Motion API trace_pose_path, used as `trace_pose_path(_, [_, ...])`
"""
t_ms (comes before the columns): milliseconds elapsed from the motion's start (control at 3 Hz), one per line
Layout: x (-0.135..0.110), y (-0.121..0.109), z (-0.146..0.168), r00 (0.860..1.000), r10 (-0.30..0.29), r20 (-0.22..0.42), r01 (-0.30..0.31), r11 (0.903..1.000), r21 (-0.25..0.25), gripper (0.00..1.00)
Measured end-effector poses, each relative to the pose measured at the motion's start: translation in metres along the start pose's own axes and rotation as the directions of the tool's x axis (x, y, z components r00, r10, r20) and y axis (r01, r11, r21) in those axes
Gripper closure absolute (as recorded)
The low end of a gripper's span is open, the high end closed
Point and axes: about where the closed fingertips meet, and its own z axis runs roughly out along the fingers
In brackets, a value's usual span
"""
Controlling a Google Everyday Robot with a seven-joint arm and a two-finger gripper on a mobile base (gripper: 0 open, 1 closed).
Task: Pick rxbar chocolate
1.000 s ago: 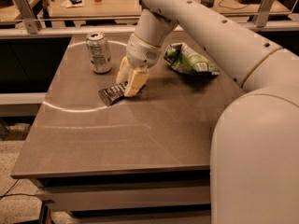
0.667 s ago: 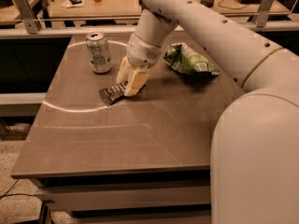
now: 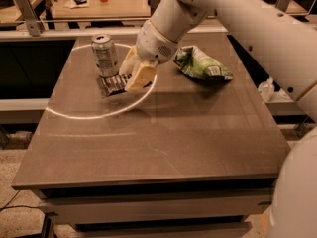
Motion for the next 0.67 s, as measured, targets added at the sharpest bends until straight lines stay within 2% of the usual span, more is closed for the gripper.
trace_pose_path(333, [-0.0258, 0.0041, -0.0173, 0.999, 0.012, 0.035, -0.012, 0.9998, 0.016, 1.00])
trace_pose_path(667, [-0.0273, 0.0044, -0.0182, 0.999, 0.014, 0.037, -0.015, 0.9998, 0.016, 1.00])
